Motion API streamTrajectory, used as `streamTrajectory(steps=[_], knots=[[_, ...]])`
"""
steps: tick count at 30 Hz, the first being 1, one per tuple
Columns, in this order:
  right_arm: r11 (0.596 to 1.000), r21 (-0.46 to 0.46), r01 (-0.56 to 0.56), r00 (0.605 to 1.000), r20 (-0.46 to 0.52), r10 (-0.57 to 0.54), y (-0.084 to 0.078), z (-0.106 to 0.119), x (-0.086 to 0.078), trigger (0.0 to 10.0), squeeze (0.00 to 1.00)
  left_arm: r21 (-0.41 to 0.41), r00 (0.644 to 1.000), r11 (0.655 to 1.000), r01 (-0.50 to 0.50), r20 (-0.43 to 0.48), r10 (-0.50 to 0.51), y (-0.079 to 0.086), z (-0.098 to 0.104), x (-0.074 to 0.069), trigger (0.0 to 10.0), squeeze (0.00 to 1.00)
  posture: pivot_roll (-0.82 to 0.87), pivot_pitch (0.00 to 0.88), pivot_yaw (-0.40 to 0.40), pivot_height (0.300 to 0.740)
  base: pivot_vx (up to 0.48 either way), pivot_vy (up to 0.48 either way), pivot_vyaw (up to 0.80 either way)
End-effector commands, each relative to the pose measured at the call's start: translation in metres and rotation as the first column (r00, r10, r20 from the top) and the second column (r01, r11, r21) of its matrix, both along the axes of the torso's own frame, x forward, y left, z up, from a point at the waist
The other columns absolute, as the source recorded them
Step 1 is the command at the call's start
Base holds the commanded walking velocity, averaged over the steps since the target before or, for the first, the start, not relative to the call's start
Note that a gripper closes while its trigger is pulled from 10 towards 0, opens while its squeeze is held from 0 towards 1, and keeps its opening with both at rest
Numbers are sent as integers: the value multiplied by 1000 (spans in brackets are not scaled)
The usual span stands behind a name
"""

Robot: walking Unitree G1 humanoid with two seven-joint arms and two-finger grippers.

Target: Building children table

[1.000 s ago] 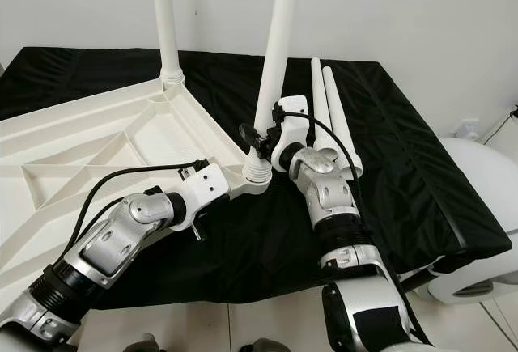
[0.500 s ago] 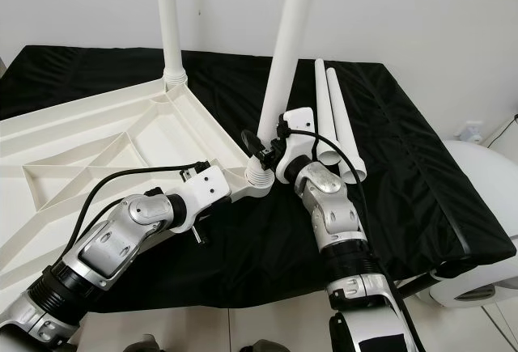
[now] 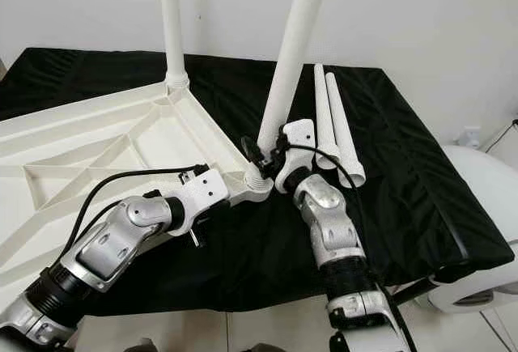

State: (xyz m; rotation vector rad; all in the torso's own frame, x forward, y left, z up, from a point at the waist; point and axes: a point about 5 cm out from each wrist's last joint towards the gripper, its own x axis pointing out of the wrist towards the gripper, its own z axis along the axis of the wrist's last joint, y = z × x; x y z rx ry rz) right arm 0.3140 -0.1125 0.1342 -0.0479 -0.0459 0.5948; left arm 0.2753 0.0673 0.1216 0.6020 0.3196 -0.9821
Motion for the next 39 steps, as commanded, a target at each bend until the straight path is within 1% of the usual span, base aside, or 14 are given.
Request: streamTrajectory(steps=[1, 5, 9, 11, 20, 23, 29, 31, 36, 37, 39], knots=[[996, -79, -31, 967, -254, 10, -1, -59, -21, 10000, 0, 28, 999, 999, -31, 34, 30, 6, 3, 3, 10000, 0, 60, 7, -71, 740, 0, 0, 0], [998, -64, -14, 964, -266, -4, -2, -61, -22, 10000, 0, 29, 999, 999, -30, 34, 29, 7, 3, 3, 10000, 0, 60, 8, -68, 740, 0, 0, 0], [996, -53, 68, 950, -300, -81, -9, -65, -16, 10000, 0, 31, 999, 999, -27, 34, 26, 7, 4, 3, 10000, 0, 61, 6, -64, 740, 0, 0, 0], [996, -53, 68, 950, -300, -81, -9, -65, -16, 10000, 0, 31, 999, 999, -27, 34, 26, 7, 4, 3, 10000, 0, 61, 6, -64, 740, 0, 0, 0], [992, -31, 122, 942, -311, -125, -10, -57, 1, 10000, 0, 34, 999, 999, -24, 37, 22, 7, 5, 4, 10000, 0, 65, 7, -59, 740, 0, 0, 0], [991, -33, 127, 943, -307, -131, -10, -56, 2, 10000, 0, 34, 999, 999, -23, 37, 22, 7, 5, 4, 10000, 0, 67, 8, -60, 740, 0, 0, 0], [991, -37, 128, 941, -310, -134, -8, -58, 2, 10000, 0, 33, 999, 999, -28, 39, 27, 8, 6, 3, 10000, 0, 74, 12, -67, 740, 0, 0, 0], [990, -32, 135, 943, -303, -138, -6, -59, -1, 10000, 0, 29, 999, 999, -34, 41, 33, 8, 7, 3, 10000, 0, 73, 14, -69, 740, 0, 0, 0], [988, -23, 152, 944, -294, -152, -5, -58, -3, 10000, 0, 26, 999, 999, -34, 42, 33, 8, 8, 3, 10000, 0, 72, 14, -69, 740, 0, 0, 0], [980, -12, 197, 944, -266, -193, -4, -56, -3, 10000, 0, 21, 998, 999, -34, 44, 33, 7, 9, 3, 10000, 0, 68, 19, -68, 740, 0, 0, 0], [980, -12, 197, 944, -266, -193, -4, -56, -3, 10000, 0, 21, 998, 999, -34, 44, 33, 7, 9, 3, 10000, 0, 68, 19, -68, 740, 0, 0, 0]])
